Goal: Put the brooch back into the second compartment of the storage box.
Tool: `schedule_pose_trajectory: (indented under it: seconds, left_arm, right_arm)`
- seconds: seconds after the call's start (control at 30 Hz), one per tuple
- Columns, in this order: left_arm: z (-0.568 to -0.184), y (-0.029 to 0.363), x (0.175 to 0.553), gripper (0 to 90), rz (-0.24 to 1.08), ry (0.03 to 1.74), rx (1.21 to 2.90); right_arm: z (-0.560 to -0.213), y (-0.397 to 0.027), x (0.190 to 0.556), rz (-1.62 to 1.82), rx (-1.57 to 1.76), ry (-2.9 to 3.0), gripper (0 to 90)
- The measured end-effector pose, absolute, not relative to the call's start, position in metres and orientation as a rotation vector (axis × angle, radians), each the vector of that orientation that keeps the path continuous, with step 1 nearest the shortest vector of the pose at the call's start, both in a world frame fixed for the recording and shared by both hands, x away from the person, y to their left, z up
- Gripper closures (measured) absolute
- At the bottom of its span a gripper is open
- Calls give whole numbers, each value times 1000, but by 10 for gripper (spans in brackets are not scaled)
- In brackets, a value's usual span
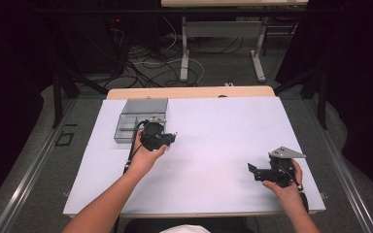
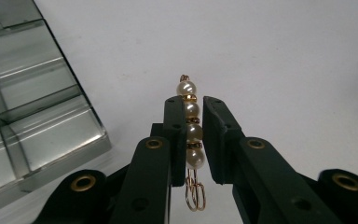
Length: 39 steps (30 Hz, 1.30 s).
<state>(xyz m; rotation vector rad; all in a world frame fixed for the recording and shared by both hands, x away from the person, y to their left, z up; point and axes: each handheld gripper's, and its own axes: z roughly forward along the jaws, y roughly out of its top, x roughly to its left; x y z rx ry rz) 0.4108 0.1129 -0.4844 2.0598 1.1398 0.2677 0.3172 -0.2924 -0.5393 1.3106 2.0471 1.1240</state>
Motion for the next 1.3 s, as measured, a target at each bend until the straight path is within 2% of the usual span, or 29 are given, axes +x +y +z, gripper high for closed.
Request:
schedule_pose_trajectory:
  seconds: [1.3]
  left_arm:
    - [-450, 184, 442, 801, 418, 1279, 2009]
  right_arm:
    - [-539, -285, 323, 1123, 1282, 2062, 61]
